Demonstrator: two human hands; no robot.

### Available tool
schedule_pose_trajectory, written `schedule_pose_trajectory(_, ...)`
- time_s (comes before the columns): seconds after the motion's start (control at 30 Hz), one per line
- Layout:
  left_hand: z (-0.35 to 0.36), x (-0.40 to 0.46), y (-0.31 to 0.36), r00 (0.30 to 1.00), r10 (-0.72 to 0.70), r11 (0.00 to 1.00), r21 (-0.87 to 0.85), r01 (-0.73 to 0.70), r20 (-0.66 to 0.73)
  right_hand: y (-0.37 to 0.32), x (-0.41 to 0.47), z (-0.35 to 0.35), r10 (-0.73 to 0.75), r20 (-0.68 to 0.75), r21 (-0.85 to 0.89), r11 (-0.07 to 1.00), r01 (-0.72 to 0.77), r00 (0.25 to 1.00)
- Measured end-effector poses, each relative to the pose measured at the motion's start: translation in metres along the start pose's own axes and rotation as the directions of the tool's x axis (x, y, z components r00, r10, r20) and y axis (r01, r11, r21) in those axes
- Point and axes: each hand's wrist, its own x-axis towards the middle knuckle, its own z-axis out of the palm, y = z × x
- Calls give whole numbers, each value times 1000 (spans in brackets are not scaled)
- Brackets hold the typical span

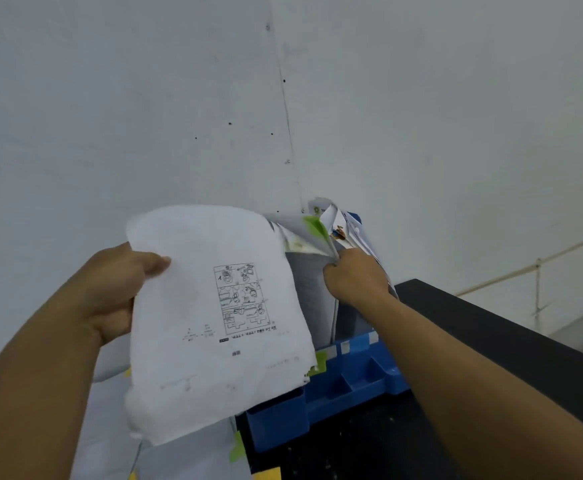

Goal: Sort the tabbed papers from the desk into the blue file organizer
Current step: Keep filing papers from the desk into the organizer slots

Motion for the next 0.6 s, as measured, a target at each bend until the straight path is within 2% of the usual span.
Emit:
schedule_pose_trajectory(0.17, 4, 8, -1, 999, 42, 998, -40, -42, 5, 0, 1, 4, -5, -8, 27, 1000, 6, 1000)
schedule_pose_trajectory(0.37, 50, 31, -14, 994, 109, 988, -109, -107, 13, 1, -1, 12, 27, 8, 46, 999, -27, 1000)
schedule_pose_trajectory(0.6, 105, 48, -22, 935, 342, 933, 150, -326, -93, -2, 1, 16, 23, 38, 71, 997, -26, 999)
